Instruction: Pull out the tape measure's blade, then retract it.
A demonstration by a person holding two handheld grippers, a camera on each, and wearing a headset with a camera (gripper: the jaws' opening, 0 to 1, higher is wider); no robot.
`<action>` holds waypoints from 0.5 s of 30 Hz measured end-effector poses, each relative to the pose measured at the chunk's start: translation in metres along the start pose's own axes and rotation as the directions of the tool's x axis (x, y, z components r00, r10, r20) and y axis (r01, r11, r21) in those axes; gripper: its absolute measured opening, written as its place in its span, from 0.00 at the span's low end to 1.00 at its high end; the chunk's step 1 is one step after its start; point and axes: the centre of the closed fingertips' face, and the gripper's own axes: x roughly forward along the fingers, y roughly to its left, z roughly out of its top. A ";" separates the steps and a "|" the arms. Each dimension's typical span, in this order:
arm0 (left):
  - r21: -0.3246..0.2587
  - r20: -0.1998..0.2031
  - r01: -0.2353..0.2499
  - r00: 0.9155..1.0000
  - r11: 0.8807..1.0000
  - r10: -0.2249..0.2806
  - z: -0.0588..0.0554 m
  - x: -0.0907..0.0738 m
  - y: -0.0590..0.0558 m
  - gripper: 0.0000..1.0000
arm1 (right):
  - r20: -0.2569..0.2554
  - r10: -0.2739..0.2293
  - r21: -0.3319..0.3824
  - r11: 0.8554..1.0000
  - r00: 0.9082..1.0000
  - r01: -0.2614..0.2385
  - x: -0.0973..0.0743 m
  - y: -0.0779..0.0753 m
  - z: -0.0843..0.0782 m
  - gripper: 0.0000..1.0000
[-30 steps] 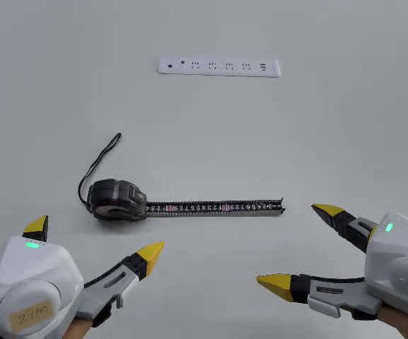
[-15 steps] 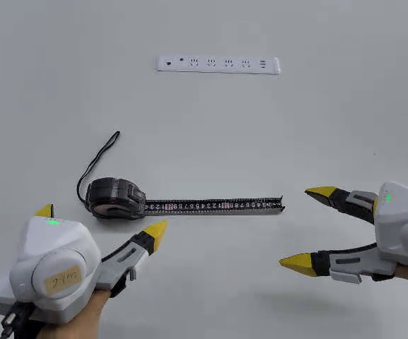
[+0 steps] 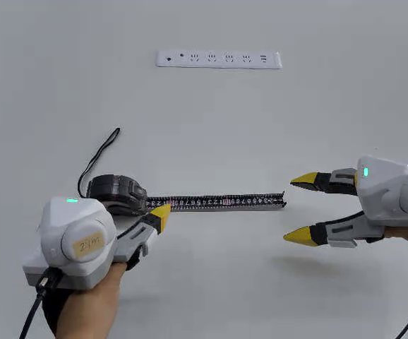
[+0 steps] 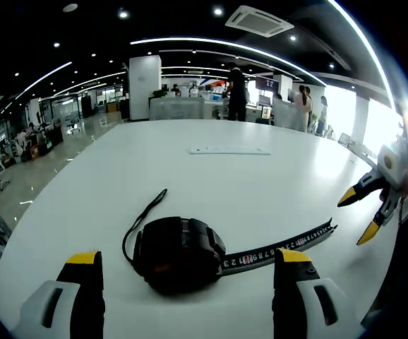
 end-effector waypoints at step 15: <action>-0.022 -0.021 -0.047 0.999 0.999 0.047 -0.002 0.023 0.008 0.92 | -0.096 0.120 -0.104 0.986 0.988 -0.130 0.018 -0.021 -0.017 0.38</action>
